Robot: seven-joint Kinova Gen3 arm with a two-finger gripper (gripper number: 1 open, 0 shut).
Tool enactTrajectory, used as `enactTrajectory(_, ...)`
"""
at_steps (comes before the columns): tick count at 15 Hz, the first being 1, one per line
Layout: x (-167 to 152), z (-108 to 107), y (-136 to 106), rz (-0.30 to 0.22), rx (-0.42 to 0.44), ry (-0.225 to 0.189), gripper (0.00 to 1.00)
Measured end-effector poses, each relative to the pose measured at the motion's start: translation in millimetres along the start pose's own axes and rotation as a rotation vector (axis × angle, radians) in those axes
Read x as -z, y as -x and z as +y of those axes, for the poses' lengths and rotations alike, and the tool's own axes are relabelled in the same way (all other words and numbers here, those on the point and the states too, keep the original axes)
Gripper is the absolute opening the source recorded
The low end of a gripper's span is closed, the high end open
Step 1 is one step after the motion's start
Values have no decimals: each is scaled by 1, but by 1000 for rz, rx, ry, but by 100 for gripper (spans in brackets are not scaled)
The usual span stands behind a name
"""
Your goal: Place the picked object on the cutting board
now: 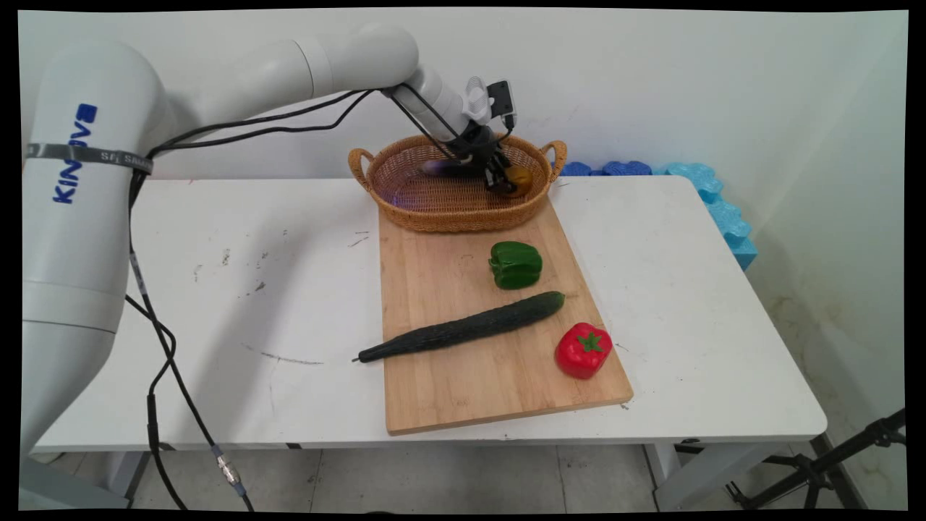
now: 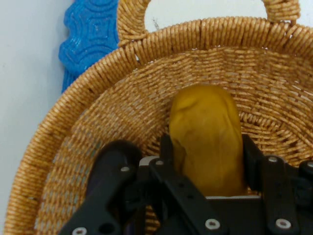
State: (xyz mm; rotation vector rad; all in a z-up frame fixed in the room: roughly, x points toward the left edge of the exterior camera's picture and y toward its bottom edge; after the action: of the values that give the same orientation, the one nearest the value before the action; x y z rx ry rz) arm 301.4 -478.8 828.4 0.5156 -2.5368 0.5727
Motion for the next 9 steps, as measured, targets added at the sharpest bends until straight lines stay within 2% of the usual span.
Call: enactTrajectory(9,56,10,0,16,12,-43,0)
